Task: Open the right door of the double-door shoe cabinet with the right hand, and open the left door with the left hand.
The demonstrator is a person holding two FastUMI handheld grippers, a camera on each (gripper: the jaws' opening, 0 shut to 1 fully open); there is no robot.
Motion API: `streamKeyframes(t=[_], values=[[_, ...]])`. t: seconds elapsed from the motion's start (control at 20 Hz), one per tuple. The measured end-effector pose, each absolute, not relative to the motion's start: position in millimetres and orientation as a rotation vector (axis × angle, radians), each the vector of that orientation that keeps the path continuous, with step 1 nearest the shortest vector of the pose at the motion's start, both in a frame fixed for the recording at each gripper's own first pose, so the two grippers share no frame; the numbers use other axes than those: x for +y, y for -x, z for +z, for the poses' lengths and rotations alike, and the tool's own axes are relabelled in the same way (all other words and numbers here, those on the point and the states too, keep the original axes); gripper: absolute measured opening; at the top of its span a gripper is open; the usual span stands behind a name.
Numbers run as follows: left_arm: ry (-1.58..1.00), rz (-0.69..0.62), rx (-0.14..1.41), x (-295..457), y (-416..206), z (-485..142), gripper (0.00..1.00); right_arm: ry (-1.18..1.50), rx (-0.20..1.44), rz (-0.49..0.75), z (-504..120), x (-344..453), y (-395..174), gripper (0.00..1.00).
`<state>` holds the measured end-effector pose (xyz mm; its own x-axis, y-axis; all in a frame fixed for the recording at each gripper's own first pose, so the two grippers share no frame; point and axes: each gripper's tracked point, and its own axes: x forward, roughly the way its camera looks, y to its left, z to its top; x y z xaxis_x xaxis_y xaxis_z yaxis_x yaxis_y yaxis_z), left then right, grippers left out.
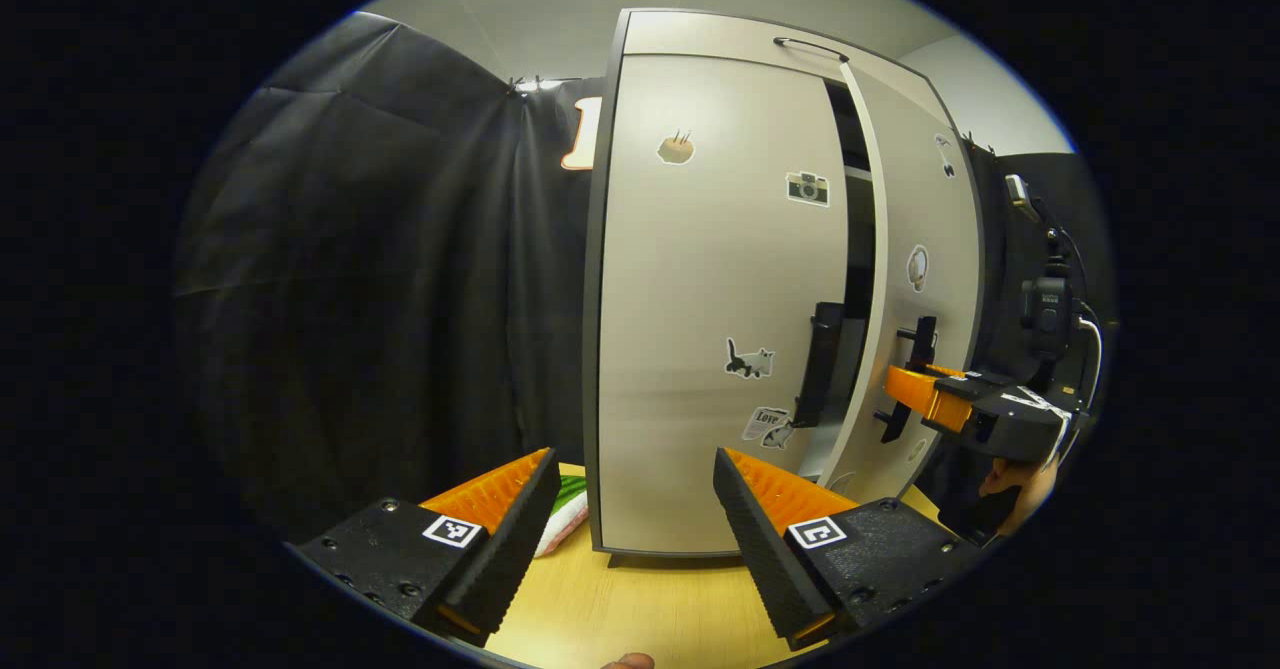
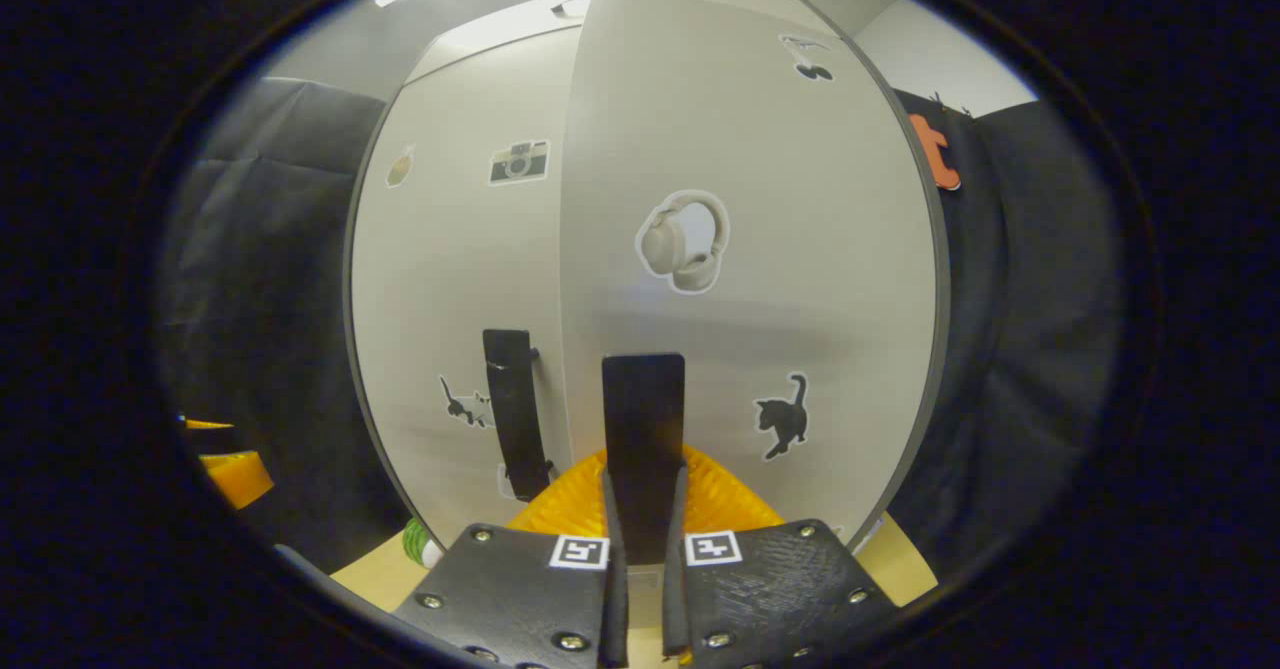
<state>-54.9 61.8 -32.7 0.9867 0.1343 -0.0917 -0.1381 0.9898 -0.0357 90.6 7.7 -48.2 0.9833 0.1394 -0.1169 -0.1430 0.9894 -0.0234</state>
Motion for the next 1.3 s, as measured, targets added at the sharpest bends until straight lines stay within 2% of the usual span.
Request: streamKeyframes(t=[0.6, 1.3], values=[[0.061, 0.116, 0.083, 49, 68, -37, 0.96, 0.019, 0.148, 0.276, -47, -6, -72, 0.14], [0.055, 0.065, 0.105, 32, 53, -44, 0.96, 0.011, 0.148, 0.285, -44, -35, -46, 0.13]])
